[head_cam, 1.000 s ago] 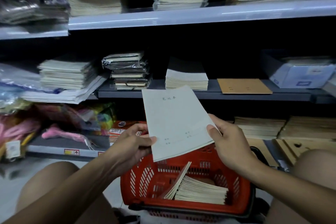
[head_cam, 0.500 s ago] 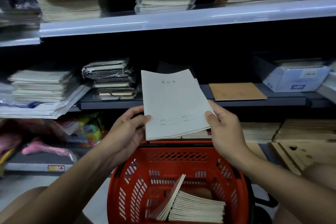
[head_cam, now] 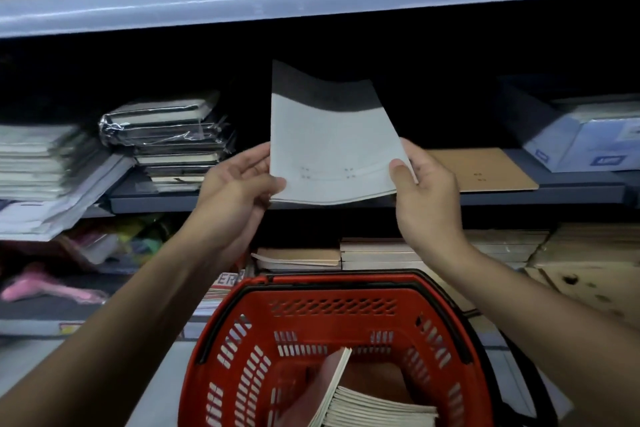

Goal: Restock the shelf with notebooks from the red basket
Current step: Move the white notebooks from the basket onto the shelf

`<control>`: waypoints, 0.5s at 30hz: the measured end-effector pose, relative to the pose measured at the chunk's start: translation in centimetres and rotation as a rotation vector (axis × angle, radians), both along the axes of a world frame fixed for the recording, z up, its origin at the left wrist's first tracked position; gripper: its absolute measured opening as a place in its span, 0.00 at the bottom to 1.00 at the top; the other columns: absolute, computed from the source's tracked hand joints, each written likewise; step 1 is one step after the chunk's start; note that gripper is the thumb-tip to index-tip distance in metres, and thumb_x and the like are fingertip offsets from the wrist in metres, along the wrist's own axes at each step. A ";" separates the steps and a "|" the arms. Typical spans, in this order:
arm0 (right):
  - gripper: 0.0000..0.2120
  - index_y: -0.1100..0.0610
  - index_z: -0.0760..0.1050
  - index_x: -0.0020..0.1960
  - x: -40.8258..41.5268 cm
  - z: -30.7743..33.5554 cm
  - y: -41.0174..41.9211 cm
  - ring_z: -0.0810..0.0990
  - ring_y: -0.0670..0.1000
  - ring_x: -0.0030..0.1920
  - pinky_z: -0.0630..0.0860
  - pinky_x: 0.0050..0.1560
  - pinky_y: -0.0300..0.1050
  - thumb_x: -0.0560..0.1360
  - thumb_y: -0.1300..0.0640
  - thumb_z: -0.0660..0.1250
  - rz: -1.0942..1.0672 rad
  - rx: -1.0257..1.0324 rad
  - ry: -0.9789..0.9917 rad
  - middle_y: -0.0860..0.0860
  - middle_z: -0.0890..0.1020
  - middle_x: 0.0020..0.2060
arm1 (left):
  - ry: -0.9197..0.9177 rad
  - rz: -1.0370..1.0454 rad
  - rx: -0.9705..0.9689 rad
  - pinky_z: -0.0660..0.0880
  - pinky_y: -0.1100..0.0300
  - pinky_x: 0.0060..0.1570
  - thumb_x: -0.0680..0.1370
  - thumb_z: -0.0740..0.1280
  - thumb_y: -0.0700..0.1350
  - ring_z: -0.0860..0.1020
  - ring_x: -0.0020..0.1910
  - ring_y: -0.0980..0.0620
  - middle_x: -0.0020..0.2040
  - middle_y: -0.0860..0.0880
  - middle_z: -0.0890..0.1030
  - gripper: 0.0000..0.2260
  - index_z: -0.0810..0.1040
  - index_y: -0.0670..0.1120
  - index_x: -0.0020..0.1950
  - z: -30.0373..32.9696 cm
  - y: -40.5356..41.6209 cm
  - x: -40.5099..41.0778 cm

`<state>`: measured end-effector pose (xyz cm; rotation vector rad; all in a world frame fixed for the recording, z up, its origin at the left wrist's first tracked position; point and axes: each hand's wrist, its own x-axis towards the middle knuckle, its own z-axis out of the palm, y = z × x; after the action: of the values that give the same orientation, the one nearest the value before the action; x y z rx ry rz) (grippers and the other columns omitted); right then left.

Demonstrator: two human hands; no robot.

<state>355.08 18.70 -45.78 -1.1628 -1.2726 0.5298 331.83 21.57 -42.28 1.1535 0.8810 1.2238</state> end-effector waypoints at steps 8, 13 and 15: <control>0.16 0.41 0.83 0.63 0.9 0.6 6.5 0.85 0.52 0.54 0.82 0.58 0.58 0.79 0.50 0.63 -0.129 -0.066 -0.080 0.51 0.85 0.57 | 0.065 0.134 0.154 0.79 0.57 0.57 0.76 0.64 0.24 0.83 0.61 0.46 0.61 0.42 0.84 0.25 0.73 0.41 0.72 0.4 5.2 0.7; 0.20 0.51 0.80 0.68 1.3 1.1 9.5 0.85 0.47 0.51 0.83 0.58 0.53 0.78 0.52 0.67 -0.171 -0.028 -0.081 0.45 0.86 0.51 | 0.245 0.200 0.316 0.78 0.58 0.58 0.77 0.70 0.31 0.82 0.62 0.50 0.60 0.46 0.84 0.18 0.81 0.49 0.63 -0.4 7.7 0.4; 0.23 0.52 0.76 0.73 1.5 0.8 10.4 0.84 0.48 0.50 0.82 0.58 0.50 0.78 0.51 0.67 -0.199 -0.027 -0.110 0.47 0.85 0.49 | 0.347 0.219 0.374 0.78 0.56 0.62 0.78 0.70 0.34 0.81 0.62 0.51 0.60 0.48 0.84 0.15 0.83 0.51 0.60 -0.7 8.7 0.4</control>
<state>356.57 29.08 -44.97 -1.3397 -1.2297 0.3405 332.25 30.24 -42.94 1.6379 1.0872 1.4312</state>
